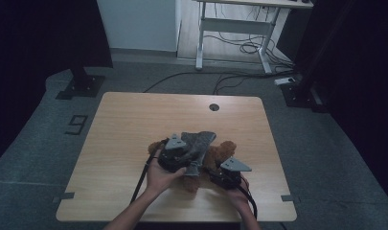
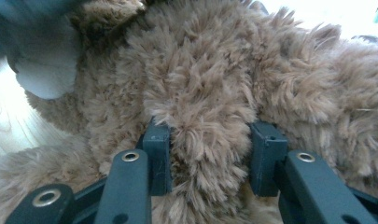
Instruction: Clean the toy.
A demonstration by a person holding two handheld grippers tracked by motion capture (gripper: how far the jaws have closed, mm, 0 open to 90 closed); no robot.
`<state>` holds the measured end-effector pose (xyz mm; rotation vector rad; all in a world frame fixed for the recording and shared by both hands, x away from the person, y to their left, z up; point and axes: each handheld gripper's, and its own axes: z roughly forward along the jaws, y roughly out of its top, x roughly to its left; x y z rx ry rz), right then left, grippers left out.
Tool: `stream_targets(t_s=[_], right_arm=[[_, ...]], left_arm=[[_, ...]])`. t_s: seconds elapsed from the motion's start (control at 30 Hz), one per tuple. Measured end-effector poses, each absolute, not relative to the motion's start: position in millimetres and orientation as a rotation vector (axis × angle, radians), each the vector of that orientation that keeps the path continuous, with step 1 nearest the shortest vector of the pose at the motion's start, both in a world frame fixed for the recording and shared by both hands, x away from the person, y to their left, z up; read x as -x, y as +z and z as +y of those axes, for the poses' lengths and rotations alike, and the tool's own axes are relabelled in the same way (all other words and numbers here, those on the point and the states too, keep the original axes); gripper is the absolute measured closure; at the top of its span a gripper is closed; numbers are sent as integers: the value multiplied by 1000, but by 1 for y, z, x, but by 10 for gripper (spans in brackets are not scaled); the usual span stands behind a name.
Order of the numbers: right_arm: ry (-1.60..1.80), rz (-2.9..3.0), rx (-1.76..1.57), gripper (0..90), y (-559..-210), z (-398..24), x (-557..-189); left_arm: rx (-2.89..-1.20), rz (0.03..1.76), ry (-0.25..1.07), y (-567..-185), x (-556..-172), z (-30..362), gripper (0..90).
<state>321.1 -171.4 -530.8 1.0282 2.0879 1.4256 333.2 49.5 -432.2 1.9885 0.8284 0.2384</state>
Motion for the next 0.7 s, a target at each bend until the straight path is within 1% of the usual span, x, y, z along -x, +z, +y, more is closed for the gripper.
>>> stream_targets(t_s=[0.1,0.2,0.37,0.57,0.67,0.7], right_arm=[[1429,2084,-1030,588,-531,-172,-321],[1429,2084,-1029,588,-531,-172,-321],[1431,2084,-1028,588,-531,-172,-321],[1434,2082,-1021,588,-532,-171,-320],[1432,2084,-1019,588,-532,-171,-320],[1434,2082,-1019,588,-532,-171,-320]], left_arm=[[-2030,839,267,-446,-337,38,765],[-2042,854,276,-452,-340,40,766],[-2033,935,337,-457,-348,71,766],[-1935,997,272,-457,-351,112,766],[-1916,1005,277,-455,-350,123,766],[-1902,1016,287,-453,-349,131,766]])
